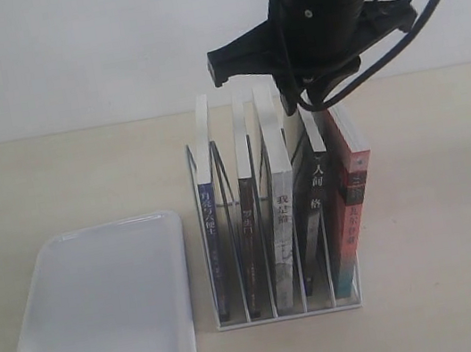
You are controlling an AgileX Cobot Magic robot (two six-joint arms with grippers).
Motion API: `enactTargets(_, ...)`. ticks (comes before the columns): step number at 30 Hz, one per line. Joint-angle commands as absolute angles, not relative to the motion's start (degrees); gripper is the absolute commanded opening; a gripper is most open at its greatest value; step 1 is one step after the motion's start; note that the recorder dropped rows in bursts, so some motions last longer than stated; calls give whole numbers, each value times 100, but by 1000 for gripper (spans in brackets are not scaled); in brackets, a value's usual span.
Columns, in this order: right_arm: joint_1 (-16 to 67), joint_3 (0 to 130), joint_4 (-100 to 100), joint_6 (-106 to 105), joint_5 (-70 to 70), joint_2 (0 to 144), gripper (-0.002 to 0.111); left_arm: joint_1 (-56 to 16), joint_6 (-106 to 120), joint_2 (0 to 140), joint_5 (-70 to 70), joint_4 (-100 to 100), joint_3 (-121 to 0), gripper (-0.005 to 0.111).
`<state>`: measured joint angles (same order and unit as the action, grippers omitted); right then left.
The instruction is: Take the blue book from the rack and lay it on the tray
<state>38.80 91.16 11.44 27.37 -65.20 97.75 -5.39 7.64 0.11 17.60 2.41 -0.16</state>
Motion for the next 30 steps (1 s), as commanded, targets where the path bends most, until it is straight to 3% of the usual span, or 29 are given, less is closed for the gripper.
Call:
enactTargets(1, 3879, 9134, 1217, 2798, -6448, 9806, 27, -590, 706, 0, 1681, 193, 0, 5)
enactTargets(30, 4314, 9133, 1707, 3305, -6195, 9796, 27, -590, 706, 0, 1681, 193, 0, 5)
